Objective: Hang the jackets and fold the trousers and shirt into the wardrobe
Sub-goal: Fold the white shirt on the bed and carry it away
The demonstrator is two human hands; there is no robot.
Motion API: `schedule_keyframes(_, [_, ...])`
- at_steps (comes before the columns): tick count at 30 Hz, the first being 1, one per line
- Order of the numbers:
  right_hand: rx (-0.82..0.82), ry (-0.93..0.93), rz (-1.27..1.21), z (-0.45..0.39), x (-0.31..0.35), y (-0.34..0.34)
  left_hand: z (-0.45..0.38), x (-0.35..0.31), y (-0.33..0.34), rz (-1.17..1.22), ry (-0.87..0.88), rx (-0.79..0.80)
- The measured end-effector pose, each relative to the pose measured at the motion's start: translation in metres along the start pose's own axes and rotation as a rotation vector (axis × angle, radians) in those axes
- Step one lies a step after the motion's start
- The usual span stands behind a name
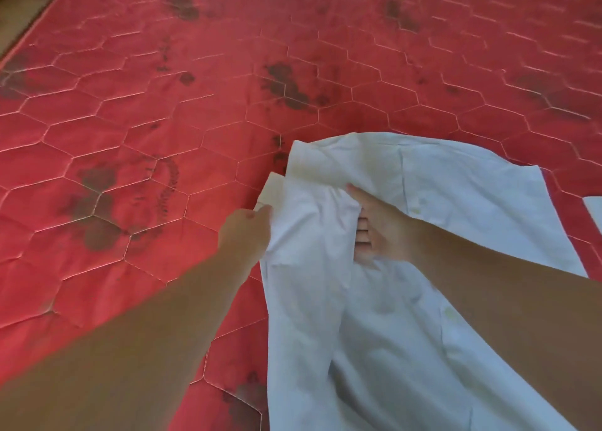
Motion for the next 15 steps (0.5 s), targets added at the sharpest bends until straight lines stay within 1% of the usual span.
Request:
schedule_keyframes(3, [0.026, -0.048, -0.092, -0.008, 0.021, 0.022, -0.005, -0.006, 0.005, 0.17, -0.11, 0.021])
schedule_keyframes(5, [0.024, -0.088, -0.073, -0.004, 0.037, 0.039, -0.009, -0.019, 0.005, 0.254, -0.116, 0.033])
schedule_keyframes(7, [0.023, -0.209, 0.002, 0.003, 0.056, 0.049, -0.011, -0.035, 0.003, 0.355, -0.04, 0.148])
schedule_keyframes(8, [0.033, -0.291, 0.035, 0.008, 0.067, 0.052, -0.013, -0.042, 0.002, 0.453, 0.024, 0.211])
schedule_keyframes(10, [0.035, -0.475, 0.065, 0.021, 0.088, 0.051, -0.016, -0.056, -0.003, 0.684, 0.163, 0.256])
schedule_keyframes(11, [0.023, -0.554, 0.066, 0.027, 0.096, 0.048, -0.019, -0.063, -0.005, 0.738, 0.218, 0.256])
schedule_keyframes(13, [-0.021, -0.662, 0.035, 0.028, 0.105, 0.036, -0.022, -0.074, -0.002, 0.691, 0.271, 0.202])
schedule_keyframes(14, [-0.065, -0.669, 0.011, 0.024, 0.104, 0.03, -0.023, -0.077, 0.002, 0.627, 0.261, 0.169])
schedule_keyframes(15, [-0.112, -0.628, 0.0, 0.018, 0.099, 0.024, -0.025, -0.076, 0.007, 0.541, 0.23, 0.154])
Point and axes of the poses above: each hand's wrist, its own z-axis away from the middle knuckle, its own y-axis out of the palm, x = y × z, the point moved 1 cm from there along -z, towards the middle knuckle, and after that the axes turned 6 degrees about z, right-handed, at the moved point
